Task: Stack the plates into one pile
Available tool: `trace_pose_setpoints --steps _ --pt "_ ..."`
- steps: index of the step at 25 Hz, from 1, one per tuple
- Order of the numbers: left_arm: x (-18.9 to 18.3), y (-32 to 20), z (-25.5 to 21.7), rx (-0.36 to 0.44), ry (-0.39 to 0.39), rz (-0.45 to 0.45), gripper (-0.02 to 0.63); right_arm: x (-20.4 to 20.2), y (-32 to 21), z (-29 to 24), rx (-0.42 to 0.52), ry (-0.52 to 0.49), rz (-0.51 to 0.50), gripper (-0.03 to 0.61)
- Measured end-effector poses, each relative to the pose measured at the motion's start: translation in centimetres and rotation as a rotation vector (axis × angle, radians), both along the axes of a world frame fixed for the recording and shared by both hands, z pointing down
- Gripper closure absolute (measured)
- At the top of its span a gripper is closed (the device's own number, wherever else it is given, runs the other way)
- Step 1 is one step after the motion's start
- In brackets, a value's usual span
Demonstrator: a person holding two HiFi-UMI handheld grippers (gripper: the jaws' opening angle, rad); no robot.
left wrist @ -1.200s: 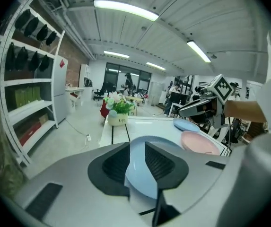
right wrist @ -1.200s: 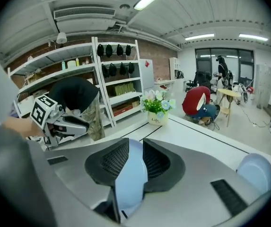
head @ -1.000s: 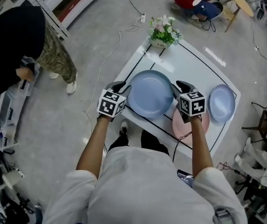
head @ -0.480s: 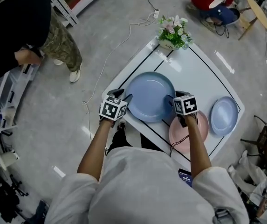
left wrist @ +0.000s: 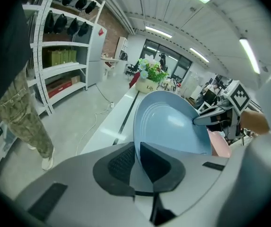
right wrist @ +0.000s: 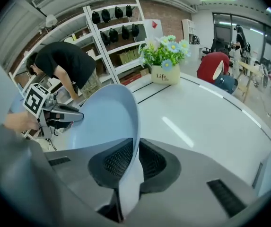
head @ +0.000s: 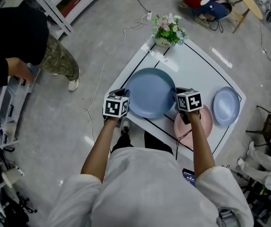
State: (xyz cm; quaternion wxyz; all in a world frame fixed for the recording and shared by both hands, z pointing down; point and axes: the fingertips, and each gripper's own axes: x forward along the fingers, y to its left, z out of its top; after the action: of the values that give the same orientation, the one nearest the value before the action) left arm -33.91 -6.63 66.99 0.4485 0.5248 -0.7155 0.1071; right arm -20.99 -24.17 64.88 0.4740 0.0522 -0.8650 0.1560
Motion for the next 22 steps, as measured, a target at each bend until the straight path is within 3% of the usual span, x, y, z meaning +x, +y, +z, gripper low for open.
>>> trace_pose_setpoints --steps 4,8,11,14,22 --pt "-0.4 -1.1 -3.0 0.073 -0.003 0.025 0.574 1.4 0.2 -3.4 0.074 -0.043 0.079 0.526" --pt "0.4 -2.7 -6.2 0.139 -0.013 0.119 0.578 4.1 0.9 -5.6 0.054 -0.098 0.187 0.529" --pt "2.1 -4.3 -8.4 0.193 -0.023 0.21 0.581 7.4 1.1 -7.9 0.11 -0.116 0.29 0.531" --pt "5.2 -6.2 -9.7 0.228 -0.026 0.326 0.583 12.0 1.4 -9.9 0.168 -0.127 0.414 0.531" --pt "16.7 -10.3 -10.2 0.245 -0.008 0.617 0.583 25.7 3.1 -8.8 0.181 -0.086 0.706 0.528"
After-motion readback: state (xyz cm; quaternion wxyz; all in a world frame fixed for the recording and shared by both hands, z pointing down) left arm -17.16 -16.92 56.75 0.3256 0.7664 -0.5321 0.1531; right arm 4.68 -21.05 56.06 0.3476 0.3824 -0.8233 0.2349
